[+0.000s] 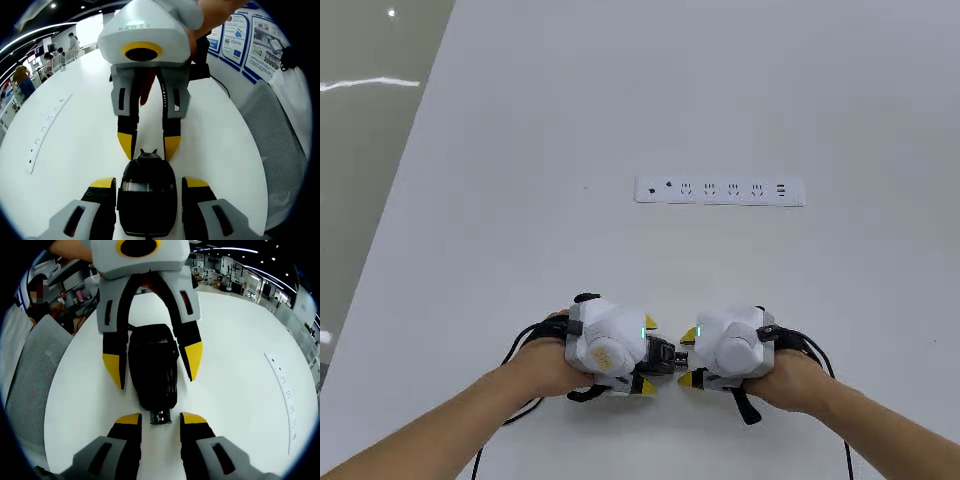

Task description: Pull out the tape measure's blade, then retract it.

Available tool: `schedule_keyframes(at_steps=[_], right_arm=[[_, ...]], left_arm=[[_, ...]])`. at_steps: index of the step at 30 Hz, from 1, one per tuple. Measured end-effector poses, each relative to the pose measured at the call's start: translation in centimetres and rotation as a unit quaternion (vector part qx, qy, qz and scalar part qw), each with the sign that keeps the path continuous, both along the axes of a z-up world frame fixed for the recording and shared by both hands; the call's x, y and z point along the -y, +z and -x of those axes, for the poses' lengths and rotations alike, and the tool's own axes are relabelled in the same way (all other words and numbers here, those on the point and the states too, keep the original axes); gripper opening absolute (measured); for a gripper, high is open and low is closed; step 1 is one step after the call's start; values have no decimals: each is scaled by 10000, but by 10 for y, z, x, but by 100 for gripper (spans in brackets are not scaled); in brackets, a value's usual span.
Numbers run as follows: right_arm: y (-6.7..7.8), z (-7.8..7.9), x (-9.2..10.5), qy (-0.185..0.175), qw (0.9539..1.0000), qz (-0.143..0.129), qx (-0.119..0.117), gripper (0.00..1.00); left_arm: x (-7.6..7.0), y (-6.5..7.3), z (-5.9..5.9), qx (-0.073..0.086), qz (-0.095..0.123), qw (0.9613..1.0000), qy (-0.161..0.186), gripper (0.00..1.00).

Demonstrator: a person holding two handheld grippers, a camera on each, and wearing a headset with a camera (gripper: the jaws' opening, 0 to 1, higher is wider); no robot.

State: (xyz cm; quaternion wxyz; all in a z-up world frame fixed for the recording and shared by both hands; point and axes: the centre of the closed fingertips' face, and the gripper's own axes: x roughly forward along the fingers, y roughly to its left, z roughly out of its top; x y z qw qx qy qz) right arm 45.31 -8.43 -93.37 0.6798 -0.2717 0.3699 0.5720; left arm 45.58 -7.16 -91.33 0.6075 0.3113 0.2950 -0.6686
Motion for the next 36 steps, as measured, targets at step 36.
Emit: schedule_keyframes(at_steps=[36], right_arm=[[-4, 3, 0, 295, 9993, 71, 240, 17]], left_arm=[[2, -3, -2, 103, -57, 9999, -97, 44]])
